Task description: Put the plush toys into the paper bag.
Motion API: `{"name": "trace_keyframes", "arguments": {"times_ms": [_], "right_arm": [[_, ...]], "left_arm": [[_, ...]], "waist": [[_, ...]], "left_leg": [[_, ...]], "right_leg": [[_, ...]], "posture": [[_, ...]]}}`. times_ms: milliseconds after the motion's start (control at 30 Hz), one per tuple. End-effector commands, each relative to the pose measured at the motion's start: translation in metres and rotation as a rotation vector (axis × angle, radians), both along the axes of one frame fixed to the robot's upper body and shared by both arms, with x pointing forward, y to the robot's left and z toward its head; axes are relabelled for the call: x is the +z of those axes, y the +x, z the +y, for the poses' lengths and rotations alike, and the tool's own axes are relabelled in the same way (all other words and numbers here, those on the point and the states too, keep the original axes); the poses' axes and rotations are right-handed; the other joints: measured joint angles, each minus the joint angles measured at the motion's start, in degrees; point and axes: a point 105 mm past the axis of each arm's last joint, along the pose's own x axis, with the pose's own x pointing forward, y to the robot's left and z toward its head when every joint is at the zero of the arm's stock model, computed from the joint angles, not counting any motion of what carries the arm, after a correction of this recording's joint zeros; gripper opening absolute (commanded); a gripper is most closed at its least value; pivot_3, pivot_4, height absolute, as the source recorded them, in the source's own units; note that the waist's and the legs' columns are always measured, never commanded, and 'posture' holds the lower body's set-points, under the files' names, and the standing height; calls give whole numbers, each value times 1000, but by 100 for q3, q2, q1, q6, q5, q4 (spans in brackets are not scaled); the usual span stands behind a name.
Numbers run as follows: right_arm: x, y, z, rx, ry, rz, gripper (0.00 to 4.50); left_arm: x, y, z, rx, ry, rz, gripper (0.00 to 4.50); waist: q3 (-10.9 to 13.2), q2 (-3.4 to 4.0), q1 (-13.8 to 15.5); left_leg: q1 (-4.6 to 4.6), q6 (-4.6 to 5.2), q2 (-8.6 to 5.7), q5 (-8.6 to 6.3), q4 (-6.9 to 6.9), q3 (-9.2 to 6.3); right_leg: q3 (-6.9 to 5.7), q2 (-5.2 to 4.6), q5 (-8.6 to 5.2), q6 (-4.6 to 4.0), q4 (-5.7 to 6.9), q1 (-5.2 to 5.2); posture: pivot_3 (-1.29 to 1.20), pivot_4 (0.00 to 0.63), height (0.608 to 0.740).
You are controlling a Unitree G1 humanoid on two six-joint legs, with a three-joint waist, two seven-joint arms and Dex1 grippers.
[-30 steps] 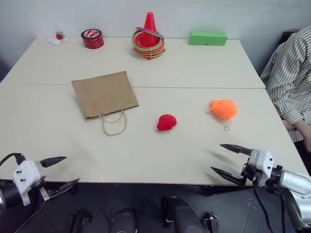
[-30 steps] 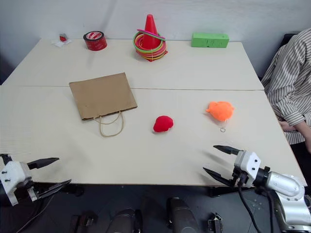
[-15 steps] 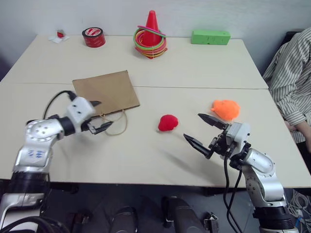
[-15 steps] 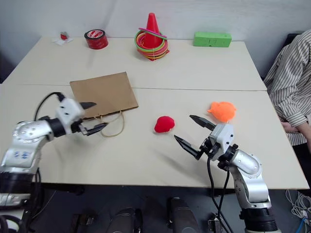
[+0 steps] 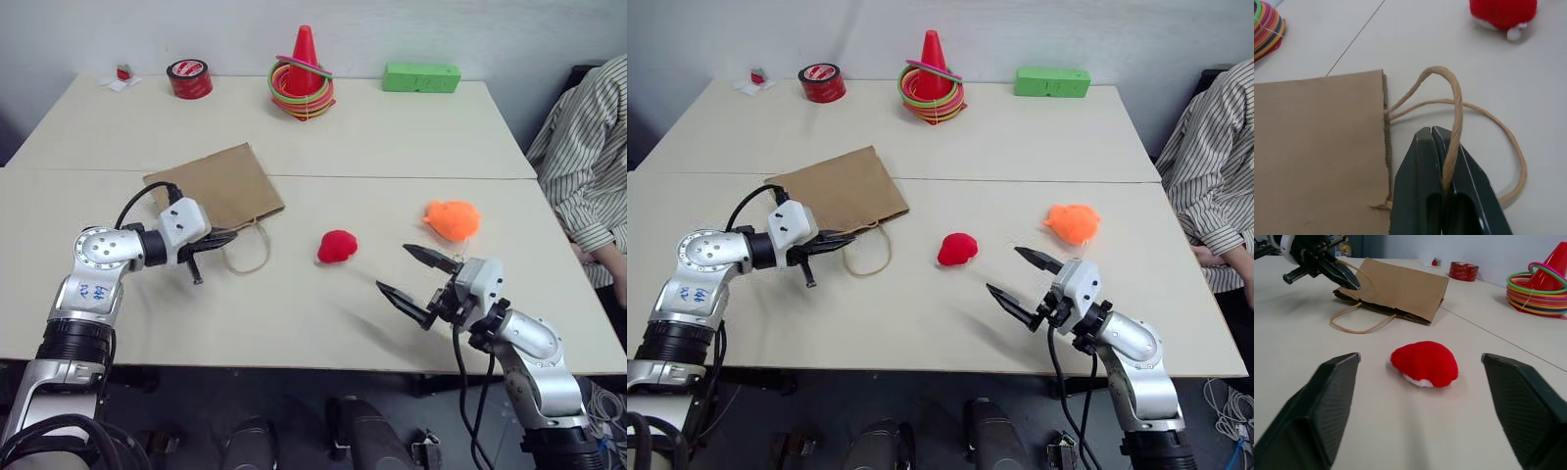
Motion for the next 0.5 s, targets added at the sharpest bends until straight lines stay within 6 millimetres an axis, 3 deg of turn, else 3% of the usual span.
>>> {"name": "trace_keyframes", "arguments": {"times_ms": [33, 100, 167, 300, 500], "right_arm": [[16, -5, 24, 104, 19, -21, 2834], [20, -3, 45, 168, 8, -20, 2170], [25, 4, 77, 257, -17, -26, 1466], [31, 16, 120, 329, -46, -32, 28], [15, 24, 184, 437, -152, 24, 9]], "left_arm": [[51, -16, -9, -99, -193, -24, 0], [62, -34, -9, -153, -236, 33, 0], [68, -54, -5, -175, -273, 111, 0], [75, -74, -6, -182, -324, 180, 0], [81, -83, -21, -203, -366, 185, 0]], "waist": [[0, 0, -3], [1, -1, -53], [2, 0, -134], [3, 4, -182], [-1, -5, -121]], "left_leg": [[-1, -4, 5, 2, 2, -2], [-1, -8, 6, 4, 2, -2], [0, -10, 9, 4, 4, -2], [3, -27, 13, 6, 3, -24], [-12, -22, 6, 5, 14, -41]], "right_leg": [[-1, 1, -1, -1, 1, -1], [0, 0, -1, -2, 3, -2], [1, 0, -2, -3, 7, -2], [-6, 7, -13, -20, 18, -5], [-13, -1, -15, -20, 14, -5]], "posture": [[0, 150, 740], [0, 150, 740], [0, 150, 740], [0, 150, 740], [0, 150, 740]]}}
